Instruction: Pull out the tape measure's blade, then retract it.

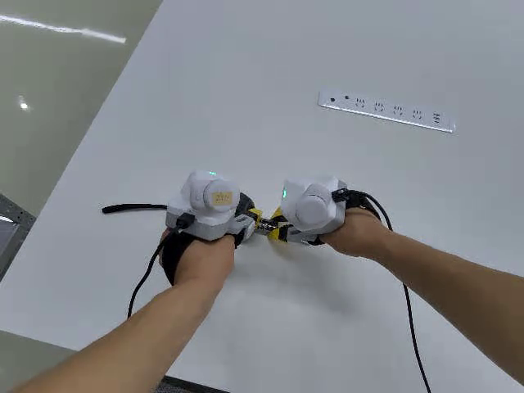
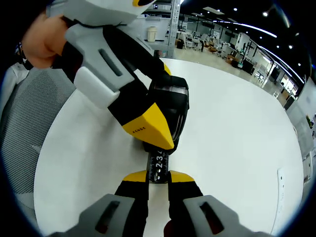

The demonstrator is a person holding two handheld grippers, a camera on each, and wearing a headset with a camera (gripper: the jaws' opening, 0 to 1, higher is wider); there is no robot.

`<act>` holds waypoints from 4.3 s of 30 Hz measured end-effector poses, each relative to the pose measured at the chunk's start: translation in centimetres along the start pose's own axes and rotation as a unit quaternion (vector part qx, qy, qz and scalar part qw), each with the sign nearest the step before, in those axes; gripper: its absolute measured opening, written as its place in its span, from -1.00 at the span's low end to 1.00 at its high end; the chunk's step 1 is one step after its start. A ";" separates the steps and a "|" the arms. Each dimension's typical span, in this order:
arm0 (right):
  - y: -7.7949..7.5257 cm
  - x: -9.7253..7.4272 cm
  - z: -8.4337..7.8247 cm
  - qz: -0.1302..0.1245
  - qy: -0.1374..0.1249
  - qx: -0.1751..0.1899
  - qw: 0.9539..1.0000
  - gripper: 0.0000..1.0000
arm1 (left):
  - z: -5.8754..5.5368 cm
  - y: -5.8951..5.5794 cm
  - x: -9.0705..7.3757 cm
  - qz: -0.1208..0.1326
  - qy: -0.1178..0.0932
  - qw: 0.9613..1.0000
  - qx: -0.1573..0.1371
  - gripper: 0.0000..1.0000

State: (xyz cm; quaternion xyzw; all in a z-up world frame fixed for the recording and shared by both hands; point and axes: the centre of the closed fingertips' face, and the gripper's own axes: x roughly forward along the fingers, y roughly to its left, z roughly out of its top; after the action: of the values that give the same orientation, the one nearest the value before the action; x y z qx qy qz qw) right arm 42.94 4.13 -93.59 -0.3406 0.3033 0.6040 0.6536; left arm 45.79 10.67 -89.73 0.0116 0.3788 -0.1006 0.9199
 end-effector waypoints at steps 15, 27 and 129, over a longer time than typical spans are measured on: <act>-0.1 0.4 0.5 -0.005 -0.016 0.007 1.000 -0.71 | 0.0 0.0 0.0 0.000 -0.004 1.000 0.002 0.14; -0.2 0.8 1.0 -0.014 -0.027 0.010 0.999 -0.71 | 0.0 0.0 0.0 0.002 -0.006 1.000 0.004 0.14; -0.2 0.7 0.8 -0.066 -0.004 0.088 0.994 -0.52 | -0.1 0.0 -0.3 -0.016 -0.011 1.000 0.011 0.25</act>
State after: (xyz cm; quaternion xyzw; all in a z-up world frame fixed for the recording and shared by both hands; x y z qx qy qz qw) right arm 43.23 5.18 -93.64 -0.2986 0.3295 0.5321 0.7205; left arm 45.49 10.75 -89.64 0.0144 0.3673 -0.1191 0.9223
